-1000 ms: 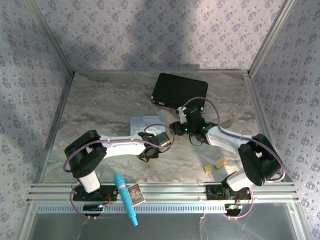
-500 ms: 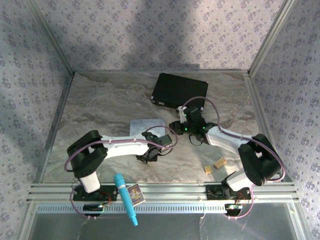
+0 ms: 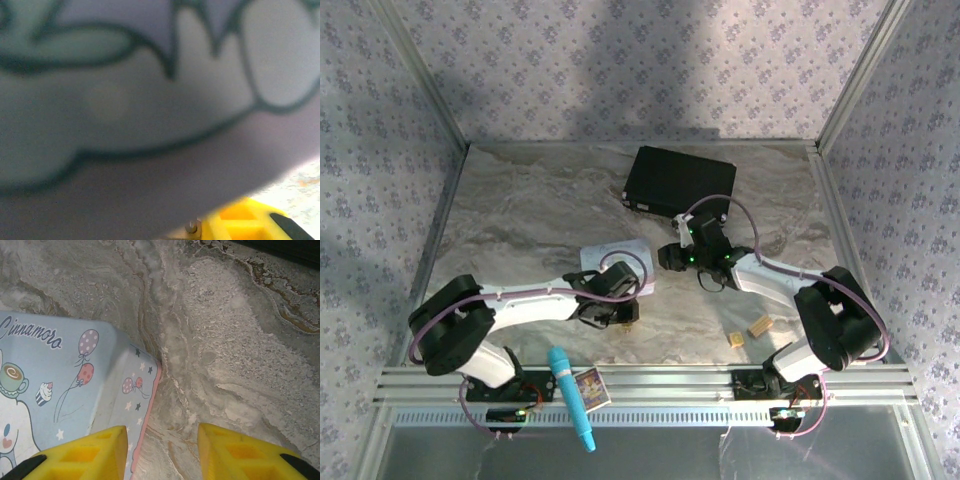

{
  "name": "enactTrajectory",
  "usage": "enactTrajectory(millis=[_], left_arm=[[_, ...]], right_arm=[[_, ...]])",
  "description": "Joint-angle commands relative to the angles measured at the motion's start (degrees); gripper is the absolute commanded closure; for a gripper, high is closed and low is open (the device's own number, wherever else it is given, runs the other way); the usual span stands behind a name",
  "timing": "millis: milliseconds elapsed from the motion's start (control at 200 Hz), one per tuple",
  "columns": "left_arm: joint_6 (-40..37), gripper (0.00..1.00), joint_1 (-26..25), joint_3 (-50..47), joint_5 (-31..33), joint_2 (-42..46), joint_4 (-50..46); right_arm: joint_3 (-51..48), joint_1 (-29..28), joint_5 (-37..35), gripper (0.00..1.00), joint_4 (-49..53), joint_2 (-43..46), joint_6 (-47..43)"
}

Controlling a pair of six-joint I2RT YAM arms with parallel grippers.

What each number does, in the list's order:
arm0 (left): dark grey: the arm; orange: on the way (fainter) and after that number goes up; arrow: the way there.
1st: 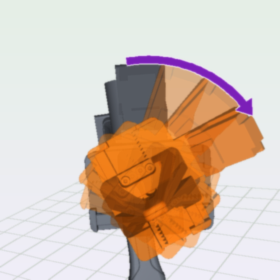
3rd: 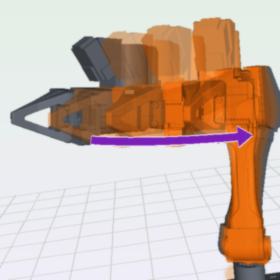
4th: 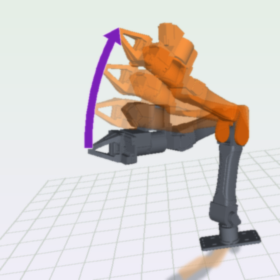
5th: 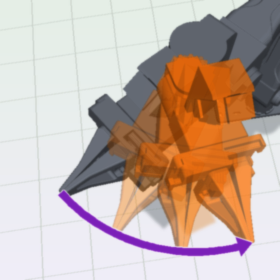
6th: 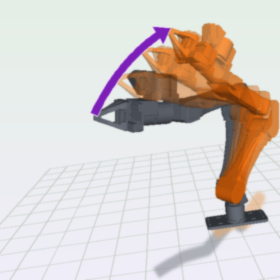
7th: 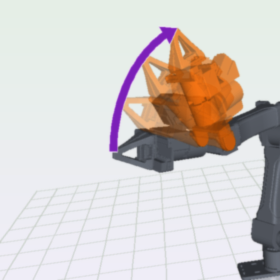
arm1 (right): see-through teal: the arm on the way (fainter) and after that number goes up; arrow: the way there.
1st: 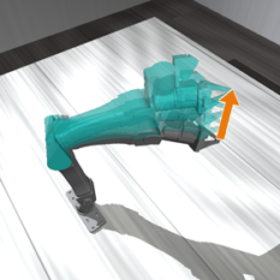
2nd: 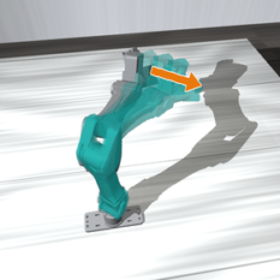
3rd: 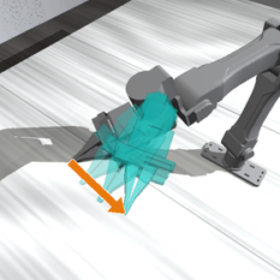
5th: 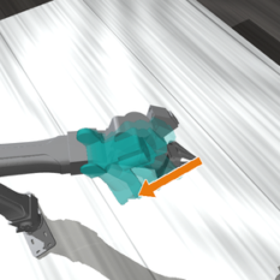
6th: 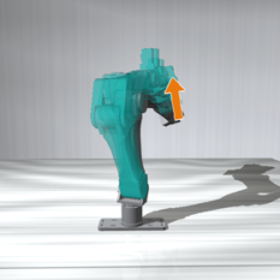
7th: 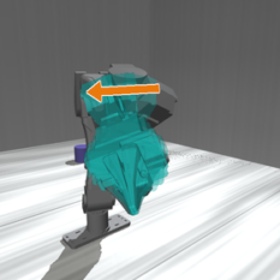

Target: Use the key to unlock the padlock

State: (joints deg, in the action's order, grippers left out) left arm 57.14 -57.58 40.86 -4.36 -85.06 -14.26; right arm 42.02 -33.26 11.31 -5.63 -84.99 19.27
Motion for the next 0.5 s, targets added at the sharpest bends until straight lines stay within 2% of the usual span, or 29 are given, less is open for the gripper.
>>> enactTrajectory(millis=[0, 70, 165, 345, 400, 495], left_arm=[[2.22, 0.7, 0.45, -1.82, -6.35, 1.52, 10.4], [1.93, 0.63, 0.45, -1.58, -5.69, 2.14, 9.17], [1.61, 0.6, 0.51, -1.51, -4.32, 3.53, 6.87], [1.15, 0.36, 0.54, -2.66, -5.03, 5.08, 8.62], [1.3, 0.36, 0.39, -1.89, -3.33, 5.08, 6.05], [-0.75, 0.39, -1.26, 2.14, 5.46, 5.11, -3.51]], right_arm=[[-0.65, 0.3, 0.28, 0.58, -0.59, -0.4, 0.99], [-0.76, 0.29, 0.19, 0.58, -0.44, -0.38, 0.87], [-1.08, 0.29, 0.11, 0.58, -0.63, -0.39, 0.86], [-1.33, 0.25, 0.17, 0.58, -0.96, -0.39, 0.99], [-1.24, 0.25, 0.2, 0.58, -0.89, -0.29, 1.0], [-1.36, 0.3, 0.12, 0.58, -0.81, -0.2, 1.04]])
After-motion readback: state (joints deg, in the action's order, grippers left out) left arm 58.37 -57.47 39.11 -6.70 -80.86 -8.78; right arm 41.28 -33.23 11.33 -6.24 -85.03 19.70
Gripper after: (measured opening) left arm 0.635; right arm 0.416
